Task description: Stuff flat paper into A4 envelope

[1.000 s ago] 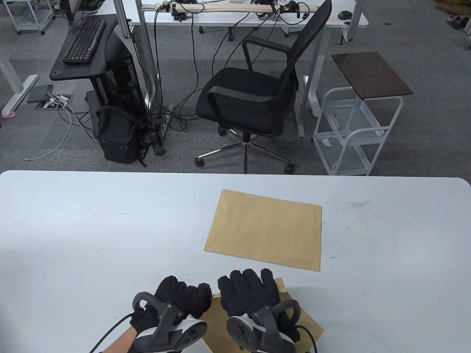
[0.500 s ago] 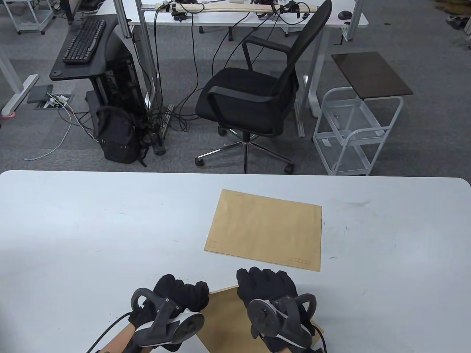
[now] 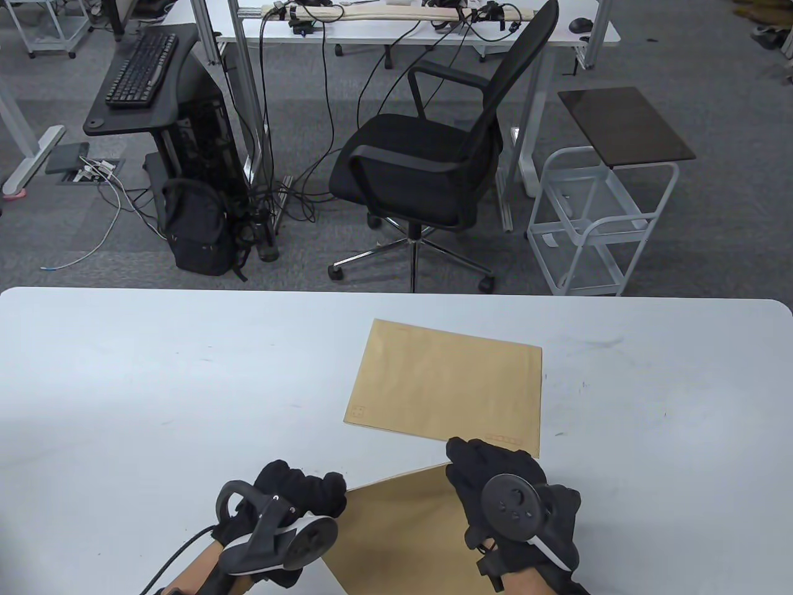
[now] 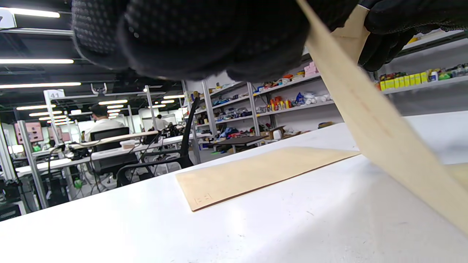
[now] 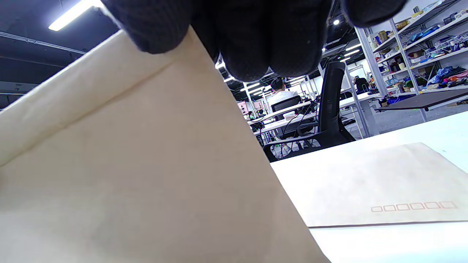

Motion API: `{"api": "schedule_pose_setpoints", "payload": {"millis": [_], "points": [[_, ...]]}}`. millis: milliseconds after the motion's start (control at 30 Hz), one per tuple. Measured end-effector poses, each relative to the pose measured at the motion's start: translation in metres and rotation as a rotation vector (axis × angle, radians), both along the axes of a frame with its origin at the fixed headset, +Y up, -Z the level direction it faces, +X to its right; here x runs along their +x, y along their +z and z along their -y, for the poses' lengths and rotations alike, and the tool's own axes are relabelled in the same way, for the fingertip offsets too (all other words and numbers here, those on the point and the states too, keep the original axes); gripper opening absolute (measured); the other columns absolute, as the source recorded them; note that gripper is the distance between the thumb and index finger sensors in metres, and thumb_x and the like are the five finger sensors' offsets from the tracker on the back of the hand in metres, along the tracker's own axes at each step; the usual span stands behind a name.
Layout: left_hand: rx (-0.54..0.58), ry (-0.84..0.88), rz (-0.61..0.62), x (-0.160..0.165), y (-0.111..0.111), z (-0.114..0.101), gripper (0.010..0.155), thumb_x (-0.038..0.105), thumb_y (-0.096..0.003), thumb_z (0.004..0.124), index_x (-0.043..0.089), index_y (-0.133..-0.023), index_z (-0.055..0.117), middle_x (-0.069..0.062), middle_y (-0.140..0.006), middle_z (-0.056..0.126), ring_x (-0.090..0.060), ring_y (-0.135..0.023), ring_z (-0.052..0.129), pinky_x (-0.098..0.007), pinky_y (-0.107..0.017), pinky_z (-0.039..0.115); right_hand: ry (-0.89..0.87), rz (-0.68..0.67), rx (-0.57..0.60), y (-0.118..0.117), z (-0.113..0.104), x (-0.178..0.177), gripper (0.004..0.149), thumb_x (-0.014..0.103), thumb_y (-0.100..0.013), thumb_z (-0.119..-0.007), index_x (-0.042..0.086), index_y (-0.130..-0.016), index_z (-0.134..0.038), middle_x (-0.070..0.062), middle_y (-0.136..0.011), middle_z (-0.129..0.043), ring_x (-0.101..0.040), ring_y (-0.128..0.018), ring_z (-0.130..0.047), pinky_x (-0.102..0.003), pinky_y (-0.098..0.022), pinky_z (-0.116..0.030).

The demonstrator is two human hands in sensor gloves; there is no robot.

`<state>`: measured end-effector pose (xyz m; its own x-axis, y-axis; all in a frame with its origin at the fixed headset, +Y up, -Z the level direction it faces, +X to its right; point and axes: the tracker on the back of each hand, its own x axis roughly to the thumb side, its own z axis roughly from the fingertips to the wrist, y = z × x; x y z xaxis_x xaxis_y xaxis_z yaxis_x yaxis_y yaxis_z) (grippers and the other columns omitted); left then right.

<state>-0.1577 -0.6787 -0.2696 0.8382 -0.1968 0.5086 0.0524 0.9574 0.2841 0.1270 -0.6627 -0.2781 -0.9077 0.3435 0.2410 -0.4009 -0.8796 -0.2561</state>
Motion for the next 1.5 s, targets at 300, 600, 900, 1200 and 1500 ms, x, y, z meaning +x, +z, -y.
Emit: {"api": "schedule_pose_setpoints", "payload": {"millis": [300, 600, 900, 1200, 1500], "points": [[-0.033, 0.200, -0.008, -0.032, -0.014, -0.010, 0.048, 0.047, -0.0439, 0.069, 0.023, -0.081, 0.088, 0.016, -0.045, 0.102, -0.014, -0.030, 0.108, -0.045, -0.053, 0.090, -0.095, 0.032, -0.217, -0.007, 0.010, 0.026, 0.069, 0.054, -0.047, -0.083, 0.029, -0.107, -0.060, -0.006, -0.104, -0.063, -0.038, -0.095, -0.072, -0.066, -0.066, -0.058], [-0.193, 0.529, 0.012, -0.066, -0.031, -0.011, 0.047, 0.046, -0.0441, 0.068, 0.027, -0.084, 0.085, 0.015, -0.054, 0.101, -0.015, -0.040, 0.110, -0.047, -0.057, 0.088, -0.483, -0.096, -0.551, -0.023, 0.045, 0.041, 0.064, 0.055, -0.049, -0.079, 0.025, -0.104, -0.065, -0.007, -0.095, -0.075, -0.036, -0.081, -0.087, -0.058, -0.058, -0.071], [-0.325, 0.598, -0.029, -0.081, -0.043, -0.006, 0.062, 0.053, -0.0437, 0.069, 0.026, -0.099, 0.068, 0.011, -0.079, 0.095, -0.018, -0.059, 0.108, -0.049, -0.060, 0.087, -0.429, -0.074, -0.353, -0.015, -0.002, 0.048, 0.040, 0.040, -0.047, -0.086, 0.027, -0.084, -0.087, 0.001, -0.074, -0.094, -0.027, -0.059, -0.103, -0.050, -0.047, -0.083], [-0.389, 0.634, -0.139, -0.102, -0.058, 0.007, 0.084, 0.057, -0.0439, 0.068, 0.021, -0.112, 0.035, 0.000, -0.111, 0.064, -0.025, -0.089, 0.093, -0.054, -0.073, 0.075, -0.472, 0.076, -0.007, 0.022, -0.078, 0.054, 0.040, 0.039, -0.050, -0.084, 0.027, -0.088, -0.085, -0.001, -0.078, -0.091, -0.029, -0.064, -0.100, -0.054, -0.052, -0.078], [-0.401, 0.617, -0.146, -0.104, -0.059, 0.008, 0.083, 0.057, -0.0439, 0.068, 0.021, -0.112, 0.037, -0.001, -0.114, 0.059, -0.028, -0.098, 0.086, -0.056, -0.077, 0.071, -0.022, 0.246, 0.176, -0.019, -0.081, 0.005, 0.041, 0.039, -0.051, -0.083, 0.031, -0.091, -0.081, 0.003, -0.085, -0.088, -0.028, -0.073, -0.095, -0.055, -0.058, -0.074]]}}
